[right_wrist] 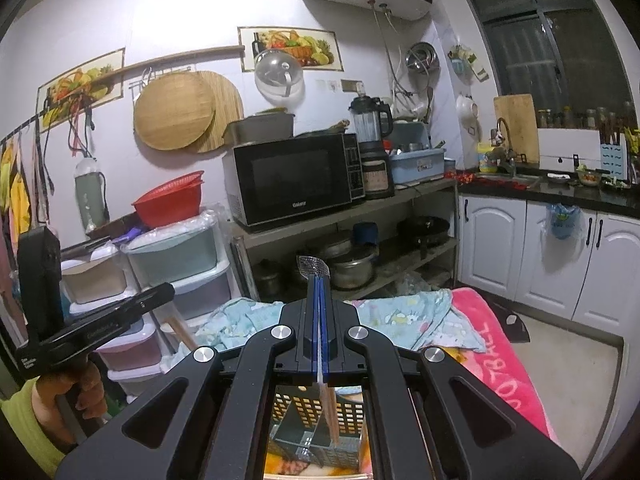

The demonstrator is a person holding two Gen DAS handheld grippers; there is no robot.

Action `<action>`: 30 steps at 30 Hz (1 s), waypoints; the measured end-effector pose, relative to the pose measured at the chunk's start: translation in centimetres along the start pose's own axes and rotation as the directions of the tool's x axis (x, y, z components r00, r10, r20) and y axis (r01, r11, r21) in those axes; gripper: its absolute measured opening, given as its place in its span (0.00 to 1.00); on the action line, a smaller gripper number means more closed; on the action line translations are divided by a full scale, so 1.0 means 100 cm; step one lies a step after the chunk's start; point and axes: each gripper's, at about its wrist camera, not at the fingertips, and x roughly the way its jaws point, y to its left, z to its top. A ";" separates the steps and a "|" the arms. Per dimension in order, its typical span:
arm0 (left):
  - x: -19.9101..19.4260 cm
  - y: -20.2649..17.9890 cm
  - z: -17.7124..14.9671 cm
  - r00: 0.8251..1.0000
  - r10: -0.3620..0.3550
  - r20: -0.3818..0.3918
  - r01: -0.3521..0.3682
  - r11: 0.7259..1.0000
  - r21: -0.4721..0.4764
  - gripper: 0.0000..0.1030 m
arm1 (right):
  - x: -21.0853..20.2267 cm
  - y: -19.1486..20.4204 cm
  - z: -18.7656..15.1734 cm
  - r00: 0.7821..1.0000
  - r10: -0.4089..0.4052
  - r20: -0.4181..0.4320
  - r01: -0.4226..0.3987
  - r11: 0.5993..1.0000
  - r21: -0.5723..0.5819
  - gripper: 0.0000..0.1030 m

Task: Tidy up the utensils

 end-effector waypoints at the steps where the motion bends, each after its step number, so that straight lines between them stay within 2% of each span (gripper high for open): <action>1: 0.002 0.002 -0.001 1.000 0.002 -0.004 -0.002 1.000 -0.002 0.02 | 0.005 -0.001 -0.002 1.000 0.000 -0.009 0.000 1.000 0.005 0.01; 19: 0.031 0.014 -0.029 0.995 -0.006 -0.100 0.002 0.999 -0.036 0.02 | 0.054 -0.008 -0.041 0.987 -0.016 -0.157 0.027 0.997 0.066 0.02; 21: 0.030 0.015 -0.033 0.994 -0.001 -0.105 -0.002 0.999 -0.035 0.02 | 0.055 -0.010 -0.046 0.985 -0.031 -0.168 0.044 0.997 0.071 0.05; 22: 0.030 0.015 -0.033 0.994 0.000 -0.107 -0.004 0.999 -0.034 0.03 | 0.056 -0.011 -0.049 0.983 -0.041 -0.178 0.054 0.996 0.072 0.16; 23: 0.029 0.015 -0.035 0.994 0.001 -0.110 -0.005 0.999 -0.036 0.05 | 0.056 -0.012 -0.051 0.982 -0.047 -0.183 0.062 0.995 0.073 0.31; 25: 0.027 0.015 -0.036 0.994 0.002 -0.109 -0.006 0.999 -0.038 0.25 | 0.051 -0.015 -0.056 0.982 -0.068 -0.179 0.083 0.994 0.075 0.43; 27: 0.023 0.015 -0.039 0.994 0.011 -0.106 -0.014 0.999 -0.033 0.37 | 0.045 -0.017 -0.059 0.980 -0.084 -0.178 0.098 0.993 0.071 0.43; 29: 0.018 0.015 -0.041 0.995 0.018 -0.101 -0.021 0.999 -0.032 0.44 | 0.040 -0.020 -0.062 0.980 -0.097 -0.174 0.111 0.991 0.071 0.47; 30: 0.016 0.015 -0.042 0.995 0.020 -0.097 -0.023 0.999 -0.032 0.51 | 0.038 -0.021 -0.064 0.979 -0.103 -0.174 0.117 0.990 0.074 0.48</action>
